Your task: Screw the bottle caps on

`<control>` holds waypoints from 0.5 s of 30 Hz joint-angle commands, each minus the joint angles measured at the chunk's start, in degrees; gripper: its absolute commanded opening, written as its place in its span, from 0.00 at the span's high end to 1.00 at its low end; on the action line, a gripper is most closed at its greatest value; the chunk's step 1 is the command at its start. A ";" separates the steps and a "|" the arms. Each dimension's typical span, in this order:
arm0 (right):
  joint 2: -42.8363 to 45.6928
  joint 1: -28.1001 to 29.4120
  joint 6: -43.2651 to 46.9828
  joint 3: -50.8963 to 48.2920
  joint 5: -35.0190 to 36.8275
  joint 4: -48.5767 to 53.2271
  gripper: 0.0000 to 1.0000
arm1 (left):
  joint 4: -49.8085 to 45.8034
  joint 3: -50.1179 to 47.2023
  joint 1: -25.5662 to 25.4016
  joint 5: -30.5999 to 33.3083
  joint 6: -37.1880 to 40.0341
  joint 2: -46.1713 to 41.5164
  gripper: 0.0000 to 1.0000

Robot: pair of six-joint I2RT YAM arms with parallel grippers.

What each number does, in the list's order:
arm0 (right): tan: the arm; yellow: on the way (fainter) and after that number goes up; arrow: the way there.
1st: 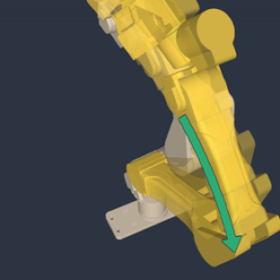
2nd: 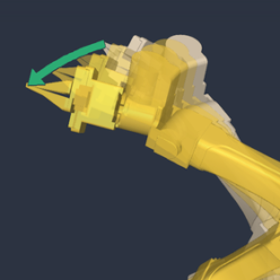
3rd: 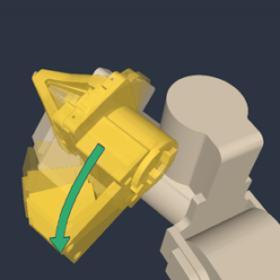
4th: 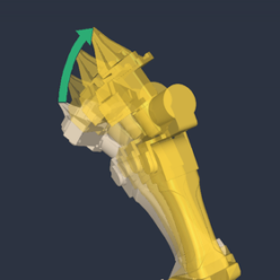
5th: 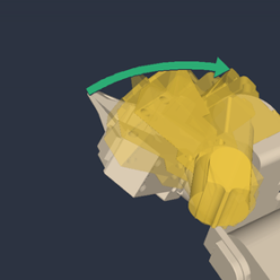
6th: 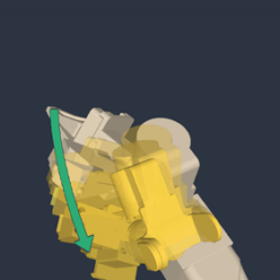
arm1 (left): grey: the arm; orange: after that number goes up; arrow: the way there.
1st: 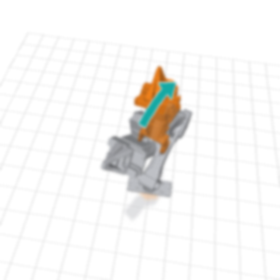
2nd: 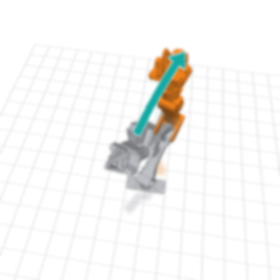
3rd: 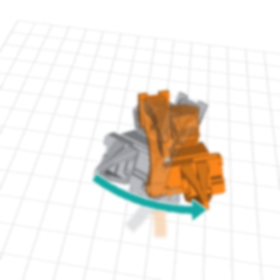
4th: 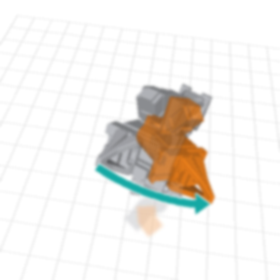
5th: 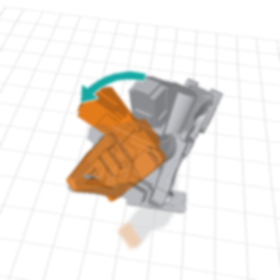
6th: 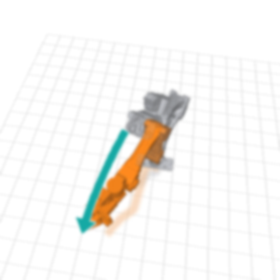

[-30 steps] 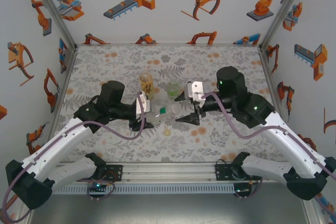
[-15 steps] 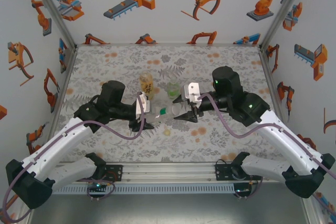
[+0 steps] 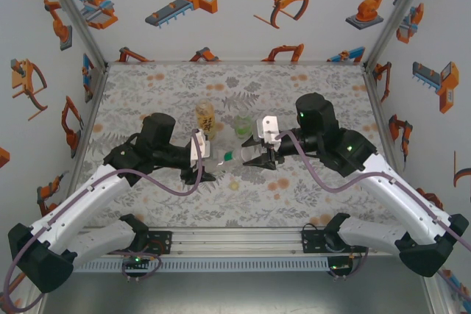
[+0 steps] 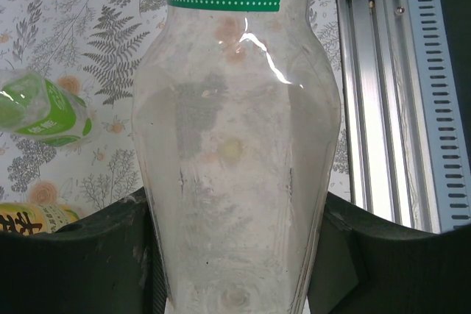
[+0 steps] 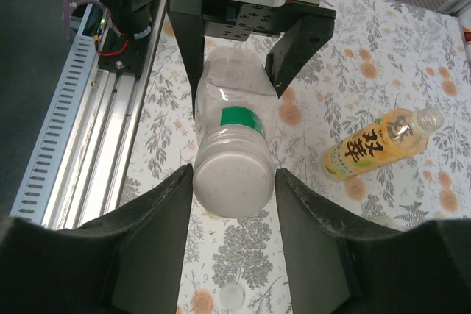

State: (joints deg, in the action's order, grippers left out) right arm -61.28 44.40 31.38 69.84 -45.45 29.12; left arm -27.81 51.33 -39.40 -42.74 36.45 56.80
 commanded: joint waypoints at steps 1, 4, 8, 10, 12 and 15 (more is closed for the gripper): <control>0.10 0.13 0.72 -0.67 0.40 -1.22 0.57 | -0.22 1.66 -0.26 -2.11 1.18 -0.73 1.00; 0.19 0.16 0.32 -0.84 0.67 -1.29 0.62 | -0.22 1.67 -0.26 -2.00 1.26 -0.79 1.00; 0.36 0.11 -3.28 -1.25 1.37 -2.49 0.70 | -0.22 1.64 -0.26 -1.75 1.30 -0.94 1.00; 0.60 0.10 -6.68 -1.93 1.42 -4.40 0.73 | -0.15 1.58 -0.32 -1.46 1.31 -0.93 1.00; 0.83 0.23 -11.85 -3.03 1.98 -7.45 0.78 | 0.02 1.49 -0.27 -1.01 1.26 -1.09 1.00; 1.54 0.25 -20.36 -5.21 4.27 -12.37 0.88 | 0.51 1.23 -0.33 0.06 1.19 -1.50 1.00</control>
State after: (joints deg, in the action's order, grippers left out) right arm -60.29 44.38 20.80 66.54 -43.83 23.64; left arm -28.69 51.33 -39.33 -41.52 36.64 56.64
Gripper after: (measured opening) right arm 0.427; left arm 0.557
